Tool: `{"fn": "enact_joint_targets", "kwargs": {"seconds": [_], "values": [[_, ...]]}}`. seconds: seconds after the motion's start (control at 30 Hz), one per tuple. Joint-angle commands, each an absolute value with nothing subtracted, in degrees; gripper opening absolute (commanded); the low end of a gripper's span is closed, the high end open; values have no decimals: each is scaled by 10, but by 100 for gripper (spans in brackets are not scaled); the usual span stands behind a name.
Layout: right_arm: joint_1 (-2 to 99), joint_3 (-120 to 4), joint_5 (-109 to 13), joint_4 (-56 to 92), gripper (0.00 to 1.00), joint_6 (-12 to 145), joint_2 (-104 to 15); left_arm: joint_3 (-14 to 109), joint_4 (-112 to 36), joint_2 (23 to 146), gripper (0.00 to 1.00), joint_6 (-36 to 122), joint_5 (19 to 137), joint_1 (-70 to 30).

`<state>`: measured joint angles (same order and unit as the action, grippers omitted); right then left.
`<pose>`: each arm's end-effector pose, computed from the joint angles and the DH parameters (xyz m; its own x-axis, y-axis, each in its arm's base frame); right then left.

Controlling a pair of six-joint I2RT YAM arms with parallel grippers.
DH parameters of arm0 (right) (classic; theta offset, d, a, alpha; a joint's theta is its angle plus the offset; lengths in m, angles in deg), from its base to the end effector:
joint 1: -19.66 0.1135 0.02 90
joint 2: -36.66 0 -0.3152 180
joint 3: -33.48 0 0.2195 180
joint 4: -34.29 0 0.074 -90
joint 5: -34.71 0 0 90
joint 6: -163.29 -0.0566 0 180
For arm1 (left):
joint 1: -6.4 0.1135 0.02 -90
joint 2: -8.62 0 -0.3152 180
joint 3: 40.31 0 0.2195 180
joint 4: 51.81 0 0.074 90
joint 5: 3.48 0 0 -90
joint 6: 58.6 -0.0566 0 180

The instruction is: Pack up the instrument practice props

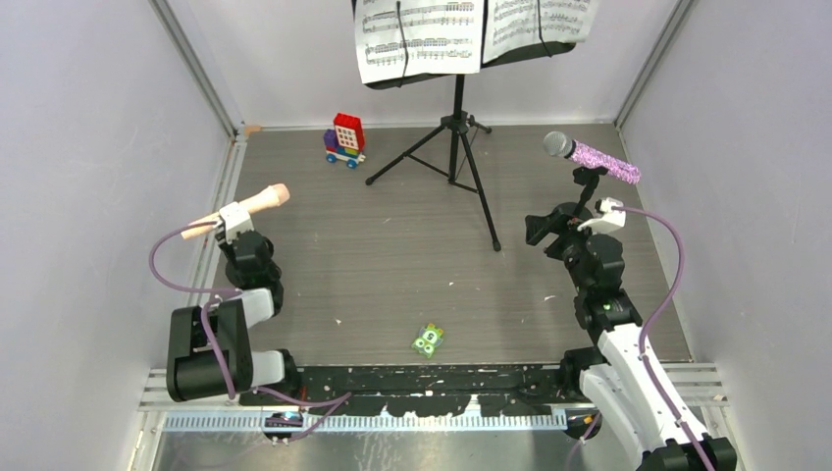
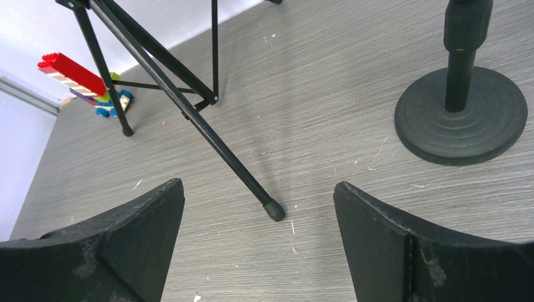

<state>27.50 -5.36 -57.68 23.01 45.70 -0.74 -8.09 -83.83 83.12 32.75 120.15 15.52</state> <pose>0.1169 0.0137 0.2882 -0.1943 0.4403 -0.8765 -0.0063 0.8930 0.4500 0.2096 0.0654 0.2480 -0.1600 -0.0456 -0.9861 -0.6740 0.7349 0.0754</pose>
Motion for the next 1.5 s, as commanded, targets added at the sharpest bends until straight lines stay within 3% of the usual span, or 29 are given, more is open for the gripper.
{"fn": "enact_joint_targets", "kwargs": {"seconds": [0.0,0.07,0.2,0.4,0.77,1.2,1.47], "values": [[278,-82,-579,246,92,462,-13,-52,-912,825,35,332,1217,159],[278,-85,-579,246,93,462,-16,-52,-912,825,42,333,1215,158],[278,-90,-581,243,93,464,-17,-47,-879,811,77,340,1201,158],[278,-91,-585,241,93,463,-17,-36,-812,788,99,358,1204,158],[278,-97,-591,240,93,461,-13,22,-534,714,100,399,1199,159],[278,-103,-594,231,93,459,-8,28,-400,663,100,435,1157,158],[278,-102,-598,231,93,455,-5,8,-327,571,100,484,1071,158]]}}
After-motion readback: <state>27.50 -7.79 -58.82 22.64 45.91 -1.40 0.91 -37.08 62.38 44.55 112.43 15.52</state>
